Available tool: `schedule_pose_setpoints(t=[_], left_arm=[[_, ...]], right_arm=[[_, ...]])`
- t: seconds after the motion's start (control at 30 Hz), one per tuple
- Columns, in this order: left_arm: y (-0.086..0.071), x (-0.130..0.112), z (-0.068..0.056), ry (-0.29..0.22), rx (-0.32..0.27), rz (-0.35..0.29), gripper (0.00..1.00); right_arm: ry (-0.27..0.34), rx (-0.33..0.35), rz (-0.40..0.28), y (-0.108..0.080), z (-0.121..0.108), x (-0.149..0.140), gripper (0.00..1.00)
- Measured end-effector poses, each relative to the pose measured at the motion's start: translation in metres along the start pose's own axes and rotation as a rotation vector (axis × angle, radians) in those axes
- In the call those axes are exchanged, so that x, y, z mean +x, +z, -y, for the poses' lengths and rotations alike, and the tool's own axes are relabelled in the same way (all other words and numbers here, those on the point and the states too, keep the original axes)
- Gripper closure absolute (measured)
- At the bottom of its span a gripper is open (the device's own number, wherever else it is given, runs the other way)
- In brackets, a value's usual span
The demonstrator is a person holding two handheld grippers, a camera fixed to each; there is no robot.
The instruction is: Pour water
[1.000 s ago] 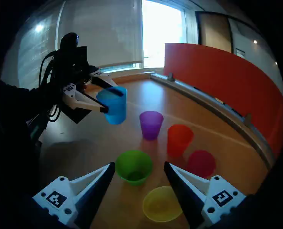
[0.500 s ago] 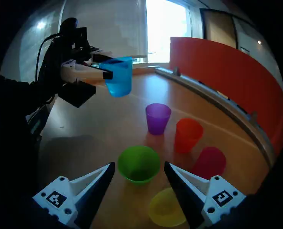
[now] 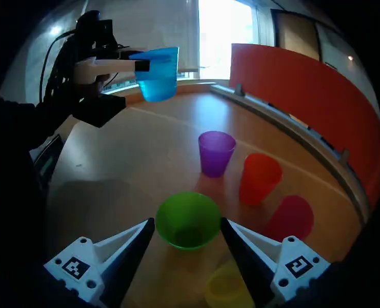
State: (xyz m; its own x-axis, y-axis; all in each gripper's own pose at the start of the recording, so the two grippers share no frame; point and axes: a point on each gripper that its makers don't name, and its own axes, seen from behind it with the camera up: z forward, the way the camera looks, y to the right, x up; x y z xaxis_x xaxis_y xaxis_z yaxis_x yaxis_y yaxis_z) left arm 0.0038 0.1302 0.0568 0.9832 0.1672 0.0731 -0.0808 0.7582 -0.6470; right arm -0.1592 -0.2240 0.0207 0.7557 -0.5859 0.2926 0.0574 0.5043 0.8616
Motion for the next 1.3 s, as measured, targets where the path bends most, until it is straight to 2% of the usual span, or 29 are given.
schedule_pose_setpoints(t=[0.4, 0.57, 0.67, 1.07, 1.3], left_arm=[[-0.006, 0.012, 0.007, -0.003, 0.022, -0.021, 0.13], [-0.006, 0.014, 0.007, -0.006, 0.021, -0.023, 0.14], [-0.007, 0.014, 0.006, -0.003, 0.021, -0.021, 0.14], [-0.011, 0.022, 0.012, -0.01, 0.041, -0.027, 0.14], [-0.013, 0.026, 0.016, -0.025, 0.054, -0.028, 0.14]], right_arm=[[-0.032, -0.014, 0.02, 0.017, -0.001, -0.005, 0.0], [-0.034, -0.019, 0.019, 0.021, -0.003, -0.006, 0.07], [-0.037, -0.019, 0.016, 0.021, -0.002, -0.006, 0.07], [-0.015, -0.022, -0.037, 0.005, 0.001, 0.006, 0.08], [-0.005, -0.026, -0.103, -0.013, 0.004, 0.027, 0.08]])
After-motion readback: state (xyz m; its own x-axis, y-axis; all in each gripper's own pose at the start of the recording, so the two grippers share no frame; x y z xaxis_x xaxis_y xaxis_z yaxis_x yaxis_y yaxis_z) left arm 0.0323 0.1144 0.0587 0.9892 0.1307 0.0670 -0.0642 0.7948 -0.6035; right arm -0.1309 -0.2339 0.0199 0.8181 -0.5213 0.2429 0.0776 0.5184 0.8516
